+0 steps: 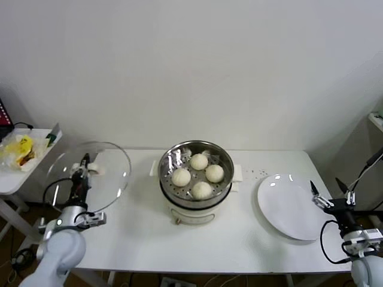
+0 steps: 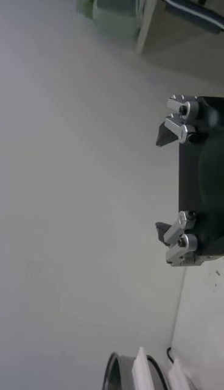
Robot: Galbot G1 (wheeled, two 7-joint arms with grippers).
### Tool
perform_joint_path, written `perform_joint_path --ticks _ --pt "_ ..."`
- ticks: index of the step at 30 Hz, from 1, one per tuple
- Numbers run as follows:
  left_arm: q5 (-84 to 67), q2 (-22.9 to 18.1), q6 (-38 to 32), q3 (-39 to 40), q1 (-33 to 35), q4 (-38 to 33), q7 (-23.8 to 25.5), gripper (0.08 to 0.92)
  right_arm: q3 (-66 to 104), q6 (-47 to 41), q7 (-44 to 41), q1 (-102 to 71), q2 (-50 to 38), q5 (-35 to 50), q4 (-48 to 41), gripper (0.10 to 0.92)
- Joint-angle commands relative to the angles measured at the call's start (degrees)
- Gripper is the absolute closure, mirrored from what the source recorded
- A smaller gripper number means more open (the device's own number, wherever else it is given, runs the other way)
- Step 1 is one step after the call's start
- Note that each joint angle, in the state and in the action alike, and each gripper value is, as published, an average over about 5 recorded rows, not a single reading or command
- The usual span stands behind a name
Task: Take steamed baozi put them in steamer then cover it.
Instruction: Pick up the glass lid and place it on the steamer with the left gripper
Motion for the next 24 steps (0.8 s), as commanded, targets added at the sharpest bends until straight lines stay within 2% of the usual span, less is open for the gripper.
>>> perform_joint_path --ticks 1,5,9,13,17,24 --pt "-1.8 10.3 17.9 15.5 -1.5 -19.8 6.3 0.846 -3.9 -0.6 0.1 2.9 -0.6 -2.1 -0.9 0.203" --pt "0.0 8.5 21.8 24.8 -10.3 -19.2 11.0 0.846 -4.9 -0.6 0.5 3.5 0.0 -3.2 -1.4 0.203" --pt "4.3 2.0 23.9 31.6 -19.3 -17.3 17.6 0.846 -4.7 -0.7 0.8 4.2 0.9 -3.6 -1.9 0.203" --pt "7.3 -3.5 23.9 37.1 -26.3 -11.9 21.4 0.846 -4.5 -0.7 0.8 4.7 1.1 -4.0 -2.6 0.203" --pt "8.7 -9.4 23.9 40.1 -29.5 -6.5 23.9 0.846 -3.8 -0.6 0.9 4.9 1.6 -4.2 -3.0 0.203" --pt "15.4 -24.7 23.9 41.6 -30.4 2.8 25.3 0.846 -3.0 -0.5 1.1 4.4 1.9 -4.5 -3.1 0.203"
